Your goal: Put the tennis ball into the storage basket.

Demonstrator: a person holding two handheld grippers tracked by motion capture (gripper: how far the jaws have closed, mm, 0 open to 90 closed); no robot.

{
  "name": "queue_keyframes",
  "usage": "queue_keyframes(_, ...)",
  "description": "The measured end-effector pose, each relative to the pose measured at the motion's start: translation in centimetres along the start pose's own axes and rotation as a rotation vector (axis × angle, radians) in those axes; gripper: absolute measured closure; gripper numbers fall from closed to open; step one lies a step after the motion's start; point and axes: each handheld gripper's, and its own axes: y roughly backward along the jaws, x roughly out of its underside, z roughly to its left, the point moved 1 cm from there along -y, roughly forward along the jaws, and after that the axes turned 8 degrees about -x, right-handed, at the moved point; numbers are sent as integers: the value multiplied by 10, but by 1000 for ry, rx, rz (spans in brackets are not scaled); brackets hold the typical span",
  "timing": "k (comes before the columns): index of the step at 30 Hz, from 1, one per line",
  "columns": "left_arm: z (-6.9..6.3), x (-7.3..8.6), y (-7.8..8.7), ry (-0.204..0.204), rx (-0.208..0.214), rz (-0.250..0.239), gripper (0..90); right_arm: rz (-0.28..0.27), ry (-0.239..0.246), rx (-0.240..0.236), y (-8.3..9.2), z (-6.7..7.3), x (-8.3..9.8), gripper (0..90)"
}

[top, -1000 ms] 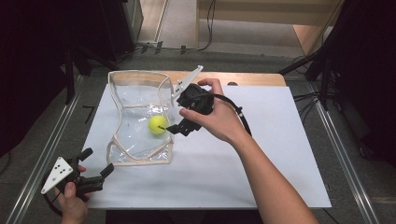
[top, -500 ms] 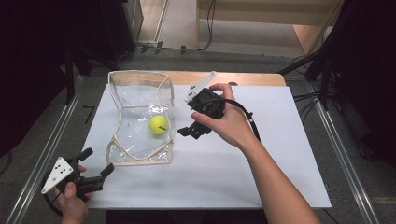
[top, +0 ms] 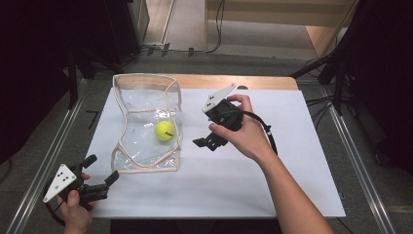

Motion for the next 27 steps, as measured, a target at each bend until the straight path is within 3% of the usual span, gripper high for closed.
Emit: queue_keyframes(27,0,0,0,-2,0,0,0,-61,-70,18,-1,-3,51,0)
